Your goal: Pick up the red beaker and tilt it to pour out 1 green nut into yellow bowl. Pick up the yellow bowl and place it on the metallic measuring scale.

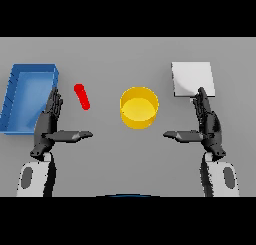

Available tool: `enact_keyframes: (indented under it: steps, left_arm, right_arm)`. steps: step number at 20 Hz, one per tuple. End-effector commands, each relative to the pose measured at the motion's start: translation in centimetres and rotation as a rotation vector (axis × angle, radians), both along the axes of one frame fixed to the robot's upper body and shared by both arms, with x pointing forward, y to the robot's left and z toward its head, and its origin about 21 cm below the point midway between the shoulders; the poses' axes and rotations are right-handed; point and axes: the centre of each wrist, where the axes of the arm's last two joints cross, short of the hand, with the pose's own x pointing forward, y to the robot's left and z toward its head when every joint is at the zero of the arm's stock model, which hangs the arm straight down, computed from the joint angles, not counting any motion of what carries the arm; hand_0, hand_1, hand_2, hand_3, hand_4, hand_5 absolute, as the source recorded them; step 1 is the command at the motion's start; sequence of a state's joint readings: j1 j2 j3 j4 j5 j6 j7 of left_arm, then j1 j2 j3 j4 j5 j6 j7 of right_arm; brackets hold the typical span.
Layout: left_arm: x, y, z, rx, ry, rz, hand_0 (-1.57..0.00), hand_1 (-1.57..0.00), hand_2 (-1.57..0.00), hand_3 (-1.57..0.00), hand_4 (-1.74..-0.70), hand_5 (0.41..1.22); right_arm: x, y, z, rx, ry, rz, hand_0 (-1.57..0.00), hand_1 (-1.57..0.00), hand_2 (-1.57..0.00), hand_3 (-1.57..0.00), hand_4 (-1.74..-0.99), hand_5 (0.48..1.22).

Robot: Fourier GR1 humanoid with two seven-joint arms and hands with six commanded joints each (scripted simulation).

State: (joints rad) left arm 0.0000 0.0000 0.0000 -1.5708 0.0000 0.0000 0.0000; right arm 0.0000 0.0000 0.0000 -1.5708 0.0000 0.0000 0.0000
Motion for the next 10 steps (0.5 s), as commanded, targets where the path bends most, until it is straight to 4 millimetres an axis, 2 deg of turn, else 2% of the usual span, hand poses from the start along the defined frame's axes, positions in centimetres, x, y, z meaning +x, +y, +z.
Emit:
enact_keyframes:
  steps: [1, 6, 8, 10]
  left_arm:
    - [0.0, 0.0, 0.0, 0.000, -0.001, 0.001, 0.00, 0.00, 0.00, 0.00, -1.20, 0.652]
    - [-0.5, 0.6, -0.1, 0.003, -0.003, 0.004, 0.00, 0.00, 0.00, 0.00, -1.20, 0.652]
    - [-1.9, 0.5, 0.8, 0.123, -0.041, -0.046, 0.00, 0.00, 0.00, 0.00, -1.21, 0.649]
    - [-2.7, 0.4, 1.6, 0.155, -0.034, -0.067, 0.00, 0.00, 0.00, 0.00, -1.22, 0.654]
  right_arm:
    - [0.0, 0.0, 0.0, 0.000, 0.000, -0.001, 0.00, 0.00, 0.00, 0.00, -1.245, 0.681]
    - [-0.1, -0.6, -0.2, -0.001, -0.001, -0.005, 0.00, 0.00, 0.00, 0.00, -1.245, 0.681]
    - [-1.8, -0.8, 0.2, -0.218, -0.120, 0.036, 0.00, 0.00, 0.00, 0.00, -1.242, 0.678]
    - [-2.3, -0.6, 0.8, -0.298, -0.143, 0.039, 0.00, 0.00, 0.00, 0.00, -1.235, 0.679]
